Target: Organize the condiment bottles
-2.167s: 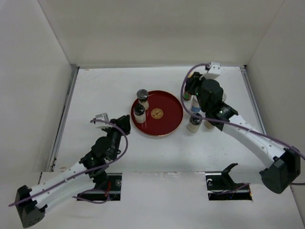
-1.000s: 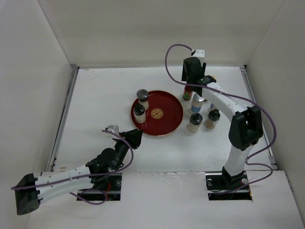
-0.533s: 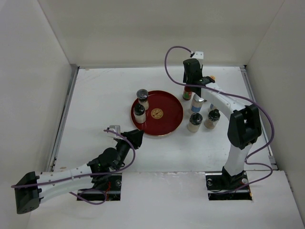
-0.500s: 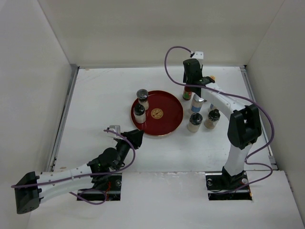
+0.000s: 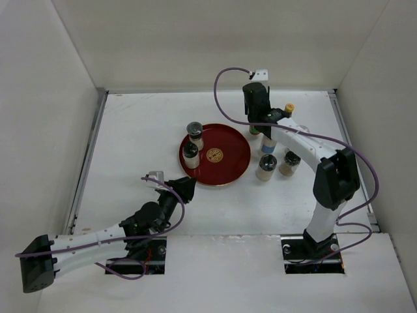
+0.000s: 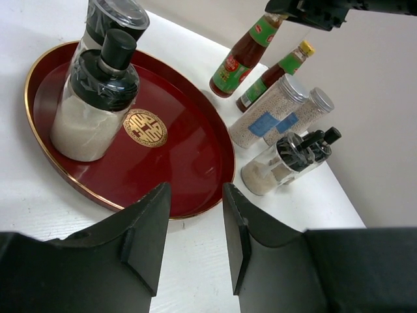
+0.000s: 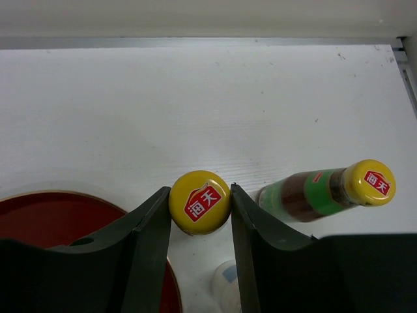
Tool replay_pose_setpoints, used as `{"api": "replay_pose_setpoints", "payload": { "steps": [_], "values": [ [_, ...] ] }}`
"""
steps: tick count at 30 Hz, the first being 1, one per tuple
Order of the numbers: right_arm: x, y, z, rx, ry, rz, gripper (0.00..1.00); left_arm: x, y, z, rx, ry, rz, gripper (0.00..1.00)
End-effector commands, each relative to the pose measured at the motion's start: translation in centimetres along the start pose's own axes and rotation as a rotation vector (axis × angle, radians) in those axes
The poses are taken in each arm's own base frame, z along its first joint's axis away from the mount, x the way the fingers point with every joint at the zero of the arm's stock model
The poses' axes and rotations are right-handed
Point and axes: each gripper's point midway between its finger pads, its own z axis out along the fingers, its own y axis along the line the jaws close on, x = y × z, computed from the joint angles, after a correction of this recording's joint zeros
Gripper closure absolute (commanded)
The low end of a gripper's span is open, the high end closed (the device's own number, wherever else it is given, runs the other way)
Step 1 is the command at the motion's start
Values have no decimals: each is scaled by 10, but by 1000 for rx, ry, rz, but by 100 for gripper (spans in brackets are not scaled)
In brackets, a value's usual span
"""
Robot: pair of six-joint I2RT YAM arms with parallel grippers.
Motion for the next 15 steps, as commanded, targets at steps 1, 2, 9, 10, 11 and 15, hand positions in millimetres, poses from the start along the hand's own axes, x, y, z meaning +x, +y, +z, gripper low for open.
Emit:
{"api": "replay_pose_setpoints", "payload": {
  "steps": [1, 2, 9, 10, 11, 15],
  "values": [
    [-101, 4, -46, -34, -258, 150, 73, -6, 4, 2, -11, -38, -43, 64],
    [-101, 13, -49, -54, -259, 150, 73, -6, 5, 2, -15, -40, -45, 63],
    [-94, 83, -58, -189, -254, 161, 73, -10, 17, 3, -45, -62, -66, 58],
    [-93, 91, -57, -202, -251, 164, 73, -10, 18, 3, -48, -63, -68, 58],
    [-92, 100, -57, -216, -249, 166, 73, -9, 17, 3, -44, -60, -71, 58],
    [-91, 127, -55, -262, -243, 189, 73, -6, 18, 5, -49, -48, -63, 57]
  ]
}}
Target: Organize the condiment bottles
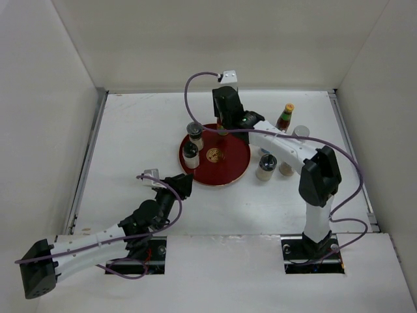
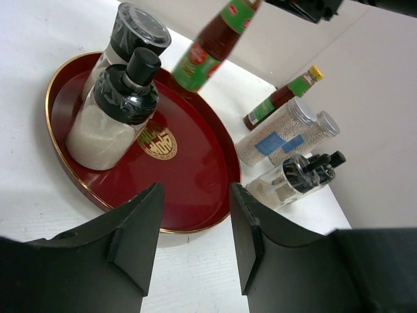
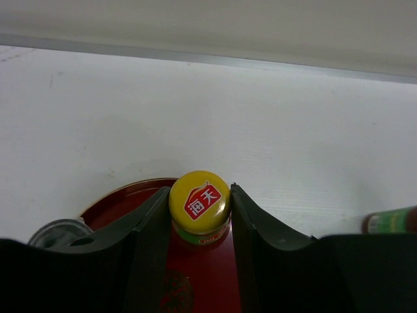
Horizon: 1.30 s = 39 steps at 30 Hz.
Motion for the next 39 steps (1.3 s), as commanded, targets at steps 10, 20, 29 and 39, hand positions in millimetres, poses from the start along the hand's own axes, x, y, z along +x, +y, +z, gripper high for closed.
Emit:
{"api": "replay_pose_setpoints", "payload": {
  "steps": [10, 20, 29, 39],
  "values": [
    [-53, 55, 10, -153, -135, 282, 73, 11, 6, 1, -6, 16, -7, 56],
    [-22, 69, 10, -162, -101, 260, 34, 11, 5, 1, -2, 17, -11, 56],
    [-59, 49, -24, -193, -159, 287, 22, 12, 6, 1, -5, 21, -7, 55],
    [-40, -189, -17, 249, -166, 302, 72, 11, 5, 2, -4, 16, -12, 55]
  ]
}}
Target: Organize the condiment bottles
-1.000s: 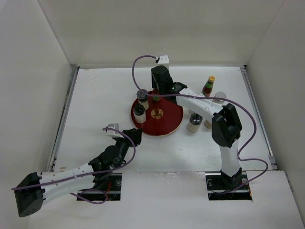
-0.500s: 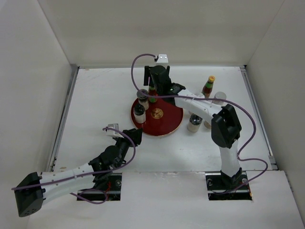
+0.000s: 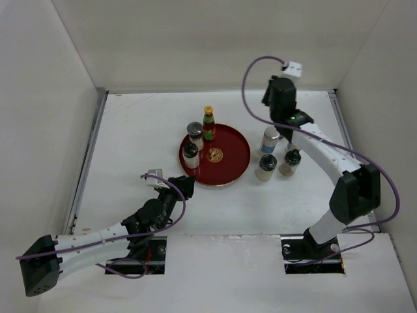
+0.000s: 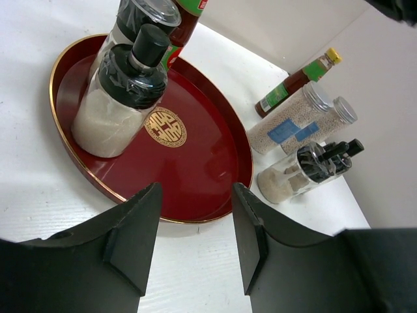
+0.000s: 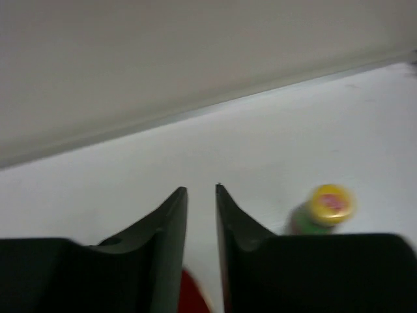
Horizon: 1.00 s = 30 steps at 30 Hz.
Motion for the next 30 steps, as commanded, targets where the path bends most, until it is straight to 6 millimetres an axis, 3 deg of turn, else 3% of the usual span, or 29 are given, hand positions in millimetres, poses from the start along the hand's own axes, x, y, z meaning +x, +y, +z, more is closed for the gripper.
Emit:
{"api": "replay_pose_setpoints", "payload": {
  "steps": [1, 4, 7, 11, 21, 30],
  "values": [
    [-25, -77, 5, 178, -72, 14, 64, -4, -2, 1, 17, -24, -33, 55],
    [-16, -107, 12, 224, -26, -21, 31, -3, -2, 2, 13, -22, -29, 54],
    [-5, -110, 19, 212, 14, -57, 19, -2, -2, 3, 14, -18, -22, 54],
    [9, -114, 27, 225, 45, -68, 19, -5, -1, 4, 13, -27, -21, 54],
    [47, -123, 36, 245, 112, -61, 29, -3, 2, 5, 6, -23, -15, 53],
    [53, -122, 46, 248, 125, -67, 37, -3, 3, 5, 8, -20, -20, 53]
  ]
}}
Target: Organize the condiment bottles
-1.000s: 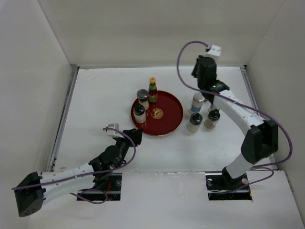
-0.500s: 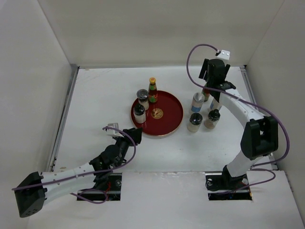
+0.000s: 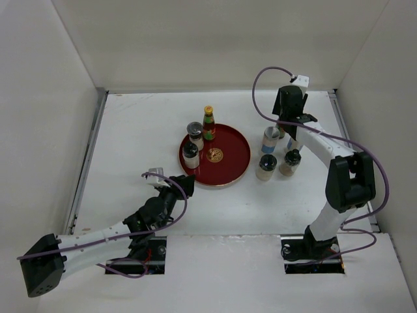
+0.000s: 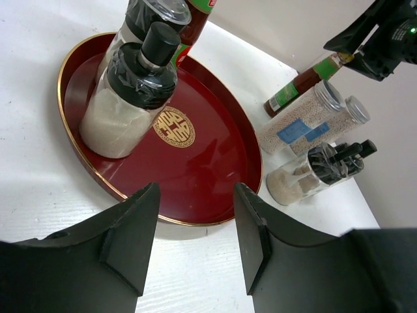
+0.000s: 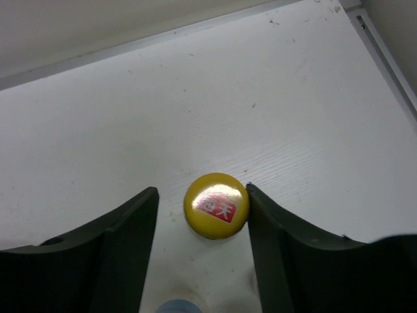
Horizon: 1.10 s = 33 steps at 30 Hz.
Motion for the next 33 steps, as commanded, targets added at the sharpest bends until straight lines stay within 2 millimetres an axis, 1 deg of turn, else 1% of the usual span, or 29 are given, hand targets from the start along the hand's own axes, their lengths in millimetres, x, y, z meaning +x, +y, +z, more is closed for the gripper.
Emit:
{"api": "replay_pose_setpoints", "payload": {
  "steps": [1, 2, 5, 7, 10, 14, 17, 20, 24, 26, 29, 33],
  "values": [
    [-14, 5, 2, -15, -36, 32, 42, -6, -2, 0, 21, -27, -32, 53],
    [-15, 5, 3, -14, -37, 33, 47, -6, -2, 0, 21, -27, -30, 53],
    [-20, 5, 1, -8, -51, 41, 65, -6, -1, 1, 17, -26, -29, 53],
    [-32, 4, -4, -11, -91, 58, 70, -4, -1, 1, 17, -21, -27, 53],
    [-58, 2, -17, -14, -168, 88, 71, -4, -1, 1, 16, -20, -26, 53],
    [-91, 14, -42, -59, -259, 100, 72, -6, -2, 0, 22, -27, -33, 53],
    [-110, 28, -62, -103, -304, 105, 72, -7, -2, 0, 22, -30, -33, 53],
    [-121, 46, -77, -146, -329, 96, 73, -7, -1, 0, 19, -29, -33, 53],
    [-124, 76, -96, -212, -341, 93, 73, -7, -1, 1, 17, -29, -32, 53],
    [-121, 95, -104, -253, -338, 94, 73, -6, -1, 1, 16, -28, -31, 53],
    [-110, 126, -113, -310, -320, 84, 73, -6, -2, 1, 18, -28, -34, 53],
    [-92, 167, -111, -361, -290, 56, 73, -5, 0, 1, 12, -25, -26, 53]
  ]
}}
